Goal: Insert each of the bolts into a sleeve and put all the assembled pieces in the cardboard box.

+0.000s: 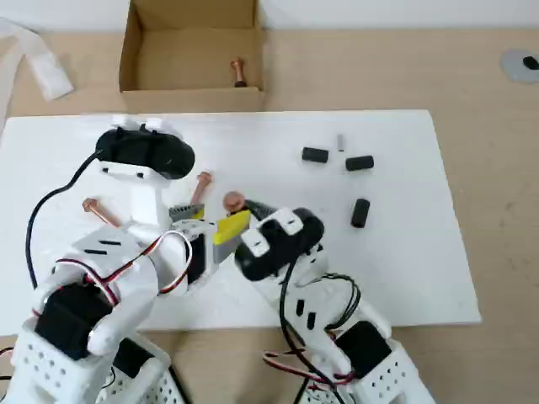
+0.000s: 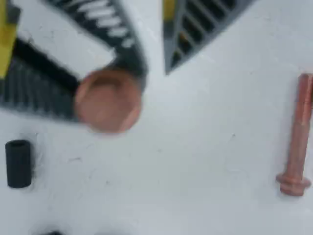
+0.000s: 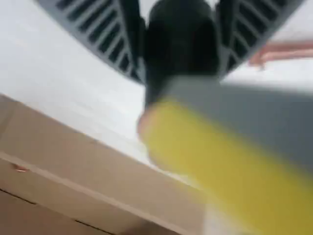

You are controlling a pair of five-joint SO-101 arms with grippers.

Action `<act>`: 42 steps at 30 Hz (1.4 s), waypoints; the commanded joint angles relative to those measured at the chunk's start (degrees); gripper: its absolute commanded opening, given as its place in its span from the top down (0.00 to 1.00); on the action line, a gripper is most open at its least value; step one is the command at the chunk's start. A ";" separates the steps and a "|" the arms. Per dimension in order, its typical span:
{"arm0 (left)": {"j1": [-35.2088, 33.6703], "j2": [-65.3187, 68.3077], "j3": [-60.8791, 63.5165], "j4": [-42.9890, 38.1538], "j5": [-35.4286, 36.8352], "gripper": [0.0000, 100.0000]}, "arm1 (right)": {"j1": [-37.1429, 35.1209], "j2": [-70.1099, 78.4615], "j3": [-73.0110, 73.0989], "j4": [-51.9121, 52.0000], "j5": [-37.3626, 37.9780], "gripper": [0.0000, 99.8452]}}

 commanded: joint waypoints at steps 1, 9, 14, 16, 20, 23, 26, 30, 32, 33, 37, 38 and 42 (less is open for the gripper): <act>-0.26 0.13 -8.44 3.60 0.18 0.79 | 4.62 -6.99 -1.45 -1.76 -0.35 0.99; -17.32 8.66 -11.16 3.60 -8.53 1.00 | 9.19 10.33 -14.81 -8.09 -0.53 0.99; -25.76 9.71 -10.37 3.78 -11.96 0.99 | 9.19 30.81 -30.46 -10.29 -4.66 0.99; -27.69 9.19 -9.23 3.60 -13.36 0.99 | 9.19 39.87 -37.67 -10.29 -5.80 0.99; -29.36 7.25 -6.33 3.52 -14.77 0.99 | 9.27 58.51 -51.38 -10.29 -6.33 0.99; -29.45 5.14 -4.31 3.52 -16.62 0.99 | 9.27 71.43 -62.02 -10.29 -6.33 0.99; -29.45 2.33 -2.64 3.52 -18.37 0.99 | 10.24 84.09 -73.10 -10.29 -6.33 0.99; -29.54 -1.36 0.26 1.67 -18.37 0.99 | 12.53 101.05 -89.10 -10.29 -6.15 0.99; -29.54 -3.12 1.93 0.26 -18.37 0.99 | 13.76 109.49 -97.36 -10.29 -6.15 0.99; -29.54 -3.91 2.73 -0.18 -18.37 0.99 | 14.55 113.71 -101.49 -10.29 -6.15 0.99; -29.54 -6.11 5.45 -1.76 -18.37 0.99 | 16.84 130.15 -117.85 -10.20 -6.07 0.99; -29.54 -6.46 6.07 -2.11 -18.37 0.99 | 17.27 134.11 -121.98 -10.20 -6.07 0.99; -29.54 -6.73 6.95 -2.20 -18.37 0.99 | 18.77 150.02 -138.51 -10.20 -4.31 0.99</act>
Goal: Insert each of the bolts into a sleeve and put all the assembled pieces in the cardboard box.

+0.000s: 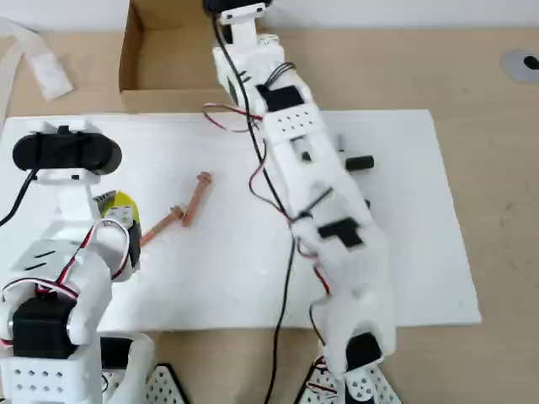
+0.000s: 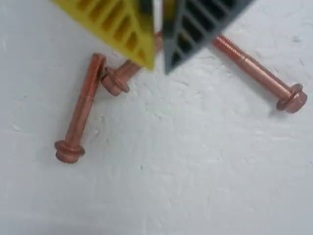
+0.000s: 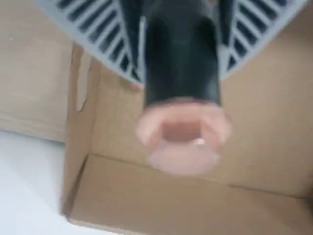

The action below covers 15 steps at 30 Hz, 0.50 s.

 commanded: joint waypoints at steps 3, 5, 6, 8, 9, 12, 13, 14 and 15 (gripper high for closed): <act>-0.88 -0.13 0.00 -1.14 -0.26 0.99 | 2.42 20.00 -28.53 -2.02 3.96 0.99; -0.79 -0.13 0.00 -1.14 -0.26 0.99 | 2.51 27.56 -37.41 -2.02 4.22 0.99; -0.79 -0.13 0.00 -1.14 -0.26 0.99 | 2.51 31.16 -41.63 -1.76 4.22 0.99; -0.79 -0.13 0.00 -1.14 -0.26 0.99 | 2.51 37.58 -48.66 -1.58 5.01 0.99; -0.79 -0.13 0.00 -1.14 -0.26 0.99 | 2.51 40.40 -51.47 -1.49 6.33 0.99; -0.79 -0.13 0.00 -1.14 -0.26 0.99 | 2.51 47.25 -56.84 -1.49 10.29 0.98; -0.79 -0.13 0.00 -1.14 -0.26 0.99 | 2.68 48.92 -57.80 -1.41 10.99 0.96; -0.79 -0.13 0.00 -1.05 -0.18 0.99 | 2.77 50.15 -58.86 -0.62 11.60 0.93; -0.88 -0.13 0.00 -0.88 -0.18 0.99 | 2.77 51.03 -59.65 0.44 12.04 0.89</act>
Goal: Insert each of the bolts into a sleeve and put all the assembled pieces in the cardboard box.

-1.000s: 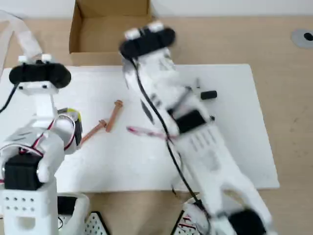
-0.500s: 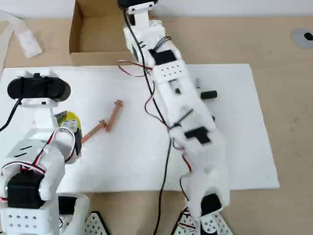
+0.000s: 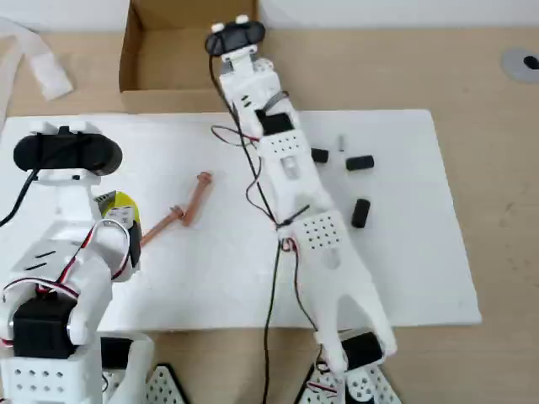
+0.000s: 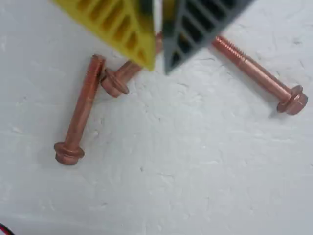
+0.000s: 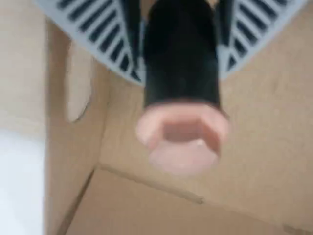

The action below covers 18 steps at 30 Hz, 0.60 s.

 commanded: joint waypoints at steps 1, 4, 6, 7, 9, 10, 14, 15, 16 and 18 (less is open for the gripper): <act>-0.88 -0.13 -0.09 -0.79 -0.09 0.99 | 1.10 1.71 -6.55 1.93 2.11 0.86; -0.88 -0.22 -0.18 -0.79 0.09 0.99 | 1.01 2.24 -7.60 5.63 1.93 0.81; -0.88 -0.22 -0.35 -0.79 0.09 0.99 | 0.92 2.42 -8.13 6.86 1.93 0.81; -0.88 -0.22 -0.35 -0.79 0.09 0.99 | 0.92 2.42 -8.22 7.12 1.93 0.81; -0.88 -0.04 -0.09 -0.70 0.18 0.98 | 0.92 2.24 -8.22 7.21 1.93 0.81; -0.88 -0.04 -0.09 -0.70 0.26 0.96 | 1.01 2.15 -8.57 7.30 1.93 0.81; -5.01 -0.04 -0.62 -0.70 4.22 0.89 | 1.36 -0.31 -9.71 13.19 1.93 0.81; -7.12 0.13 -0.53 -0.88 5.27 0.88 | 1.89 -2.42 -9.71 15.74 1.85 0.81; -9.32 0.66 -0.09 -0.97 5.80 0.87 | 2.15 -5.05 -9.63 18.81 1.85 0.81; -13.01 3.30 -0.09 0.00 6.07 0.87 | 2.77 -11.47 -9.54 26.11 1.76 0.81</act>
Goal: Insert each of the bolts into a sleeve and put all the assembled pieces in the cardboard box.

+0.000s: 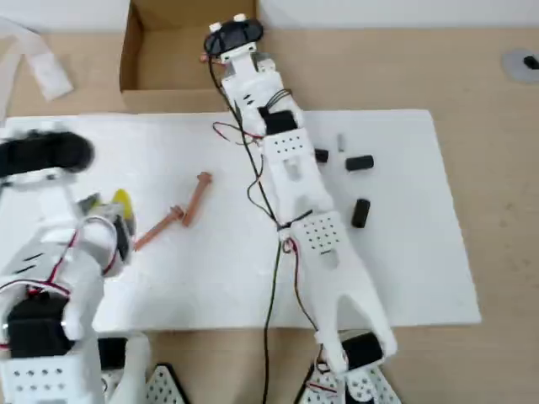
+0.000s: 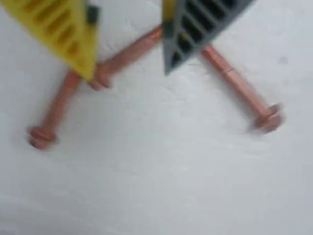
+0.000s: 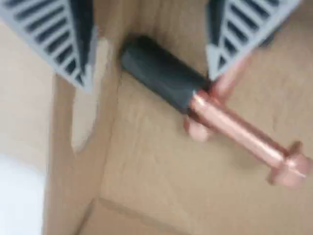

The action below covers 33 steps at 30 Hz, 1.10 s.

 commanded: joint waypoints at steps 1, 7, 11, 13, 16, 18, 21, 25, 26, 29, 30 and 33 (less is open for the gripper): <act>-6.77 5.05 -0.88 1.32 0.97 0.87 | 2.24 -13.41 -1.80 12.40 0.44 0.81; -13.98 22.46 -5.98 4.22 3.43 0.87 | 2.33 -28.79 -1.80 35.52 0.44 0.81; -17.41 32.22 -11.43 4.31 6.24 0.88 | 2.07 -34.42 -1.80 45.45 0.53 0.81; -18.90 36.35 -12.75 4.22 6.24 0.89 | 2.07 -36.09 -1.80 50.02 0.53 0.81; -21.45 42.15 -13.10 3.96 6.24 0.89 | 2.07 -37.85 -1.80 57.76 0.53 0.81; -22.07 45.85 -13.01 3.87 6.24 0.89 | 2.24 -38.46 -1.71 60.57 0.53 0.81; -21.80 50.51 -12.92 3.87 6.33 0.89 | 2.15 -40.31 -1.71 60.40 0.53 0.81; -21.63 54.90 -13.45 2.37 6.42 0.89 | 0.92 -41.89 -1.71 60.40 0.44 0.81; -21.71 55.69 -13.54 1.58 6.42 0.89 | 0.75 -41.89 -1.71 60.40 0.44 0.81; -21.71 56.75 -14.15 0.79 6.42 0.89 | 0.57 -41.71 -1.45 60.40 0.44 0.81; -21.71 56.75 -14.42 0.70 6.42 0.89 | 0.48 -41.71 -0.48 60.40 0.44 0.81; -21.98 56.75 -15.91 0.70 8.00 0.89 | 0.40 -41.98 3.21 60.40 0.44 0.81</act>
